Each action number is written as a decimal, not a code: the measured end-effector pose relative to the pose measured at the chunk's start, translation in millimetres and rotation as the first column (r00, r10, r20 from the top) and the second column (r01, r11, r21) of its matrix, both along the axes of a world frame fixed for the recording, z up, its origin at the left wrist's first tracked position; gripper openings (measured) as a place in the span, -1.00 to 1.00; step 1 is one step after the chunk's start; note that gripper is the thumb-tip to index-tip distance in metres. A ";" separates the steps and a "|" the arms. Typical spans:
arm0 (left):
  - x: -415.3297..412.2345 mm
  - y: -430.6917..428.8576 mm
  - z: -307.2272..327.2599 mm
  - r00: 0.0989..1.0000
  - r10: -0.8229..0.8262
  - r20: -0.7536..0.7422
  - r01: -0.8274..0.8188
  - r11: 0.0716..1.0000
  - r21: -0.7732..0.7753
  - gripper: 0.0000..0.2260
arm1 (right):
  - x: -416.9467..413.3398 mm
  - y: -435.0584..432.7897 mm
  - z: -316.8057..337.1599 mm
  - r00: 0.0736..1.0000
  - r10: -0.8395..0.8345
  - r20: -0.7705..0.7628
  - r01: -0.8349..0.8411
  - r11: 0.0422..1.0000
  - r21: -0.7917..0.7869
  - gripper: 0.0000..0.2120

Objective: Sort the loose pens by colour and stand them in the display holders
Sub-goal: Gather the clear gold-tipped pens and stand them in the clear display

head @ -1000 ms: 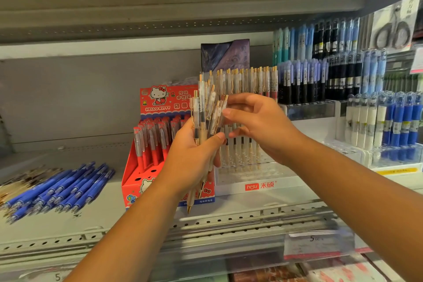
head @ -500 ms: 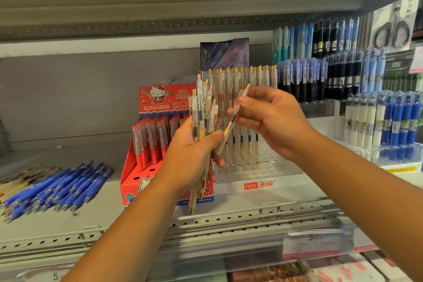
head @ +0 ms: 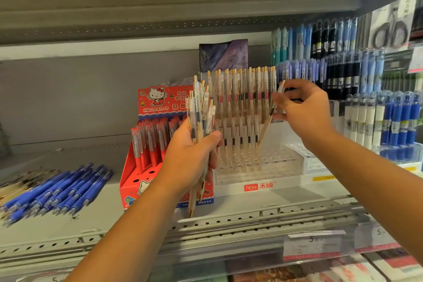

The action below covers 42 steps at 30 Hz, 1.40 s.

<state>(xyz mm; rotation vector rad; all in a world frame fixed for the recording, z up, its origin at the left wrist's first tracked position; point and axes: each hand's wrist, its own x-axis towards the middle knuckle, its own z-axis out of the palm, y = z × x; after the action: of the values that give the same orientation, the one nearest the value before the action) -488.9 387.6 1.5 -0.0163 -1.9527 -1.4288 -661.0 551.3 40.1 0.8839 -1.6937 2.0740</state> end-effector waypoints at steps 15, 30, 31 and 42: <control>-2.3 -1.0 -1.1 1.000 -0.022 0.000 0.022 1.000 0.000 -0.95 | -16.5 -10.2 -17.6 0.990 -0.067 -0.125 0.095 0.967 0.238 -0.71; -3.3 -1.5 -2.2 1.000 -0.012 -0.003 0.012 1.000 -0.004 -0.94 | -23.6 -15.2 -27.3 0.989 -0.035 -0.146 0.092 0.911 0.401 -0.79; -3.4 -1.8 -2.2 1.000 -0.007 -0.002 0.007 1.000 -0.007 -0.93 | -24.0 -15.5 -27.9 0.988 -0.042 -0.146 0.098 0.910 0.403 -0.79; -3.4 -2.1 -2.5 1.000 -0.011 0.003 0.011 1.000 0.011 -0.92 | -27.3 -11.4 -35.2 0.975 -0.111 -0.193 0.192 0.860 0.473 -0.81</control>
<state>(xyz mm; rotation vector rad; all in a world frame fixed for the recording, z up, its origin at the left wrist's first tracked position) -492.3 385.5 -1.0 -0.0200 -1.9498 -1.4479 -688.3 539.9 4.9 0.9859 -2.1608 1.4425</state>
